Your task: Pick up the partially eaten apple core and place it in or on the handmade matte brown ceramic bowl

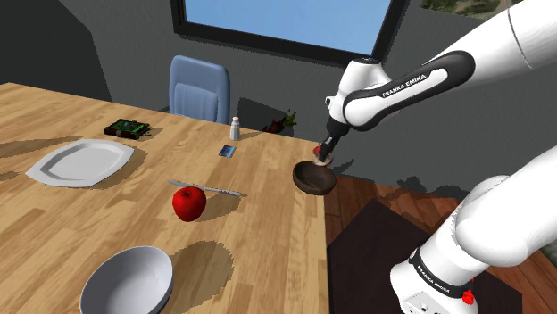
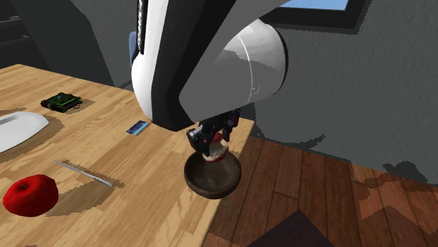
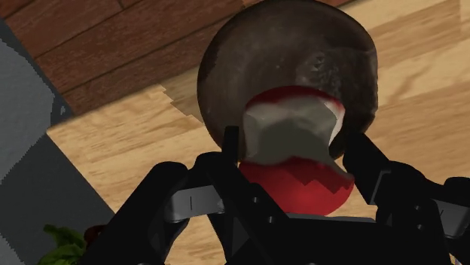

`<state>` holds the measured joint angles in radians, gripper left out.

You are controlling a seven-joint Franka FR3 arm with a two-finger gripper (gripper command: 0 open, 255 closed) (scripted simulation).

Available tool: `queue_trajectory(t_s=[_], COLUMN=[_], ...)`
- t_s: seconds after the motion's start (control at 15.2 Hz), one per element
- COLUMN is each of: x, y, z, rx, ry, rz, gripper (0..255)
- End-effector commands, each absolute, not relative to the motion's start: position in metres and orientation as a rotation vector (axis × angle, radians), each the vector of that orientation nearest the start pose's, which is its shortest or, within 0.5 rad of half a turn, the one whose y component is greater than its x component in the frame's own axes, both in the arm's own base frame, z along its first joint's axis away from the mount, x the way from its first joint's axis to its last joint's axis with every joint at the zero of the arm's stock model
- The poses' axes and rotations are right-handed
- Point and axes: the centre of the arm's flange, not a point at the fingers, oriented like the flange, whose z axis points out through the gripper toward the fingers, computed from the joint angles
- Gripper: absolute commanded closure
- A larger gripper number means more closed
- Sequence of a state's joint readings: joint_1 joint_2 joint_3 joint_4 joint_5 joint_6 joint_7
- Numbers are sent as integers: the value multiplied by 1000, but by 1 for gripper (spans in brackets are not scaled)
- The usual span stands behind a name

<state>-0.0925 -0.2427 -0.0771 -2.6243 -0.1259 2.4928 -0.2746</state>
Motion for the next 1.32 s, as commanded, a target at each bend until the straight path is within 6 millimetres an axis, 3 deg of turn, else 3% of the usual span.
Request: queue_trajectory(t_s=[0.0, 0.53, 1.06, 1.12, 1.25], x=[421, 421, 421, 421, 421], y=[-70, -70, -70, -70, -70], z=[332, 285, 285, 285, 285], rx=[-3207, -3207, -3207, -3207, -3207], ry=[-326, -326, -326, -326, -326], rz=[-154, -154, -154, -154, -154], gripper=[255, 255, 255, 0, 0])
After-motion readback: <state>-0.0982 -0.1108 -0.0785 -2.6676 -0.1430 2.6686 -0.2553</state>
